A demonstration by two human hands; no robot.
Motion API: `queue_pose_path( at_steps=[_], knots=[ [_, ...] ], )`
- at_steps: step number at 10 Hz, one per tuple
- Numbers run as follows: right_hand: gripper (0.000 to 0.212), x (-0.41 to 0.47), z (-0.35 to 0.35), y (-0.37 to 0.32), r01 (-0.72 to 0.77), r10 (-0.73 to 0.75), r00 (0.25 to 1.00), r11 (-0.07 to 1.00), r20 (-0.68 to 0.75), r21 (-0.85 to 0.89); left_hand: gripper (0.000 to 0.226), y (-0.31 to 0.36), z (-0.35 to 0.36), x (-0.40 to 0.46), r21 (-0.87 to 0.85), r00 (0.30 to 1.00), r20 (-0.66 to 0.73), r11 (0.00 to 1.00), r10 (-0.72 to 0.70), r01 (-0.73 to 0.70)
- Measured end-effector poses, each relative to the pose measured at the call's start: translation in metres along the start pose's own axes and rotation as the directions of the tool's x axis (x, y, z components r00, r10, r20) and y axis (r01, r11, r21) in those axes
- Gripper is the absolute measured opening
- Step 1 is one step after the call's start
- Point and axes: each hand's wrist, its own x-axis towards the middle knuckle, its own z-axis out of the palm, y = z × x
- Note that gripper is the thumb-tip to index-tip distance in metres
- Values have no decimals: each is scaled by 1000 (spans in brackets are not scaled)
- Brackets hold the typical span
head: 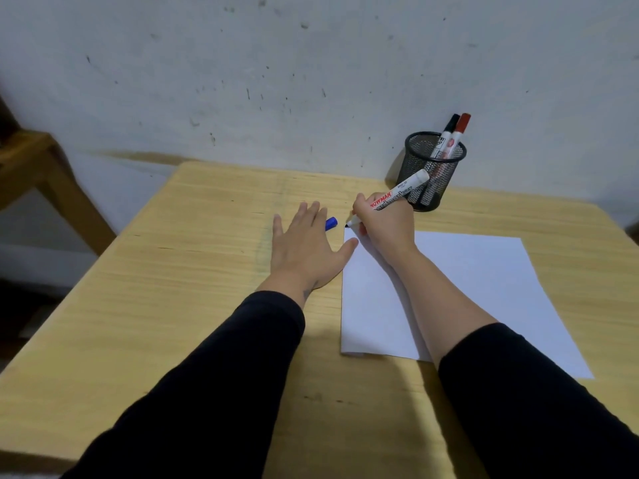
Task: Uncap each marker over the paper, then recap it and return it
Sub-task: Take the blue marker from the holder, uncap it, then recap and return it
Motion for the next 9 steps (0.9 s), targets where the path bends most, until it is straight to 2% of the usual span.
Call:
queue_pose_path(
  at_steps=[2, 3, 4, 5, 6, 7, 8, 9],
  knots=[
    [26, 4, 2, 3, -41, 41, 999, 997, -4, -69, 81, 0, -1, 0, -15, 1000, -9, 1000, 1, -1],
    [27, 2, -1, -2, -80, 81, 997, 996, -19, 46, 81, 0, -1, 0, -22, 1000, -11, 1000, 6, -6],
    [25, 2, -9, -10, -212, 216, 976, 917, 27, 338, 73, 1, 0, 0, -102, 999, -49, 995, -14, 9],
    [19, 4, -20, -18, -296, 255, 955, 843, 150, 449, 43, 1, -1, -2, -256, 990, -133, 967, -40, 5],
    [14, 2, -32, -21, -284, 218, 953, 883, 209, 374, 16, 3, -3, -7, -376, 979, -198, 926, -56, -23],
    [11, -4, -44, -19, -256, 180, 957, 890, 227, 376, 10, 5, -7, -12, -472, 972, -215, 881, -89, -24],
    [10, -12, -56, -21, -229, 131, 961, 868, 242, 441, 7, 2, -11, -11, -684, 968, -205, 728, -141, -38],
    [1, -20, -68, -33, -254, 117, 954, 808, 277, 531, 10, 5, -29, -12, -861, 972, -161, 506, -169, -54]
  ],
)
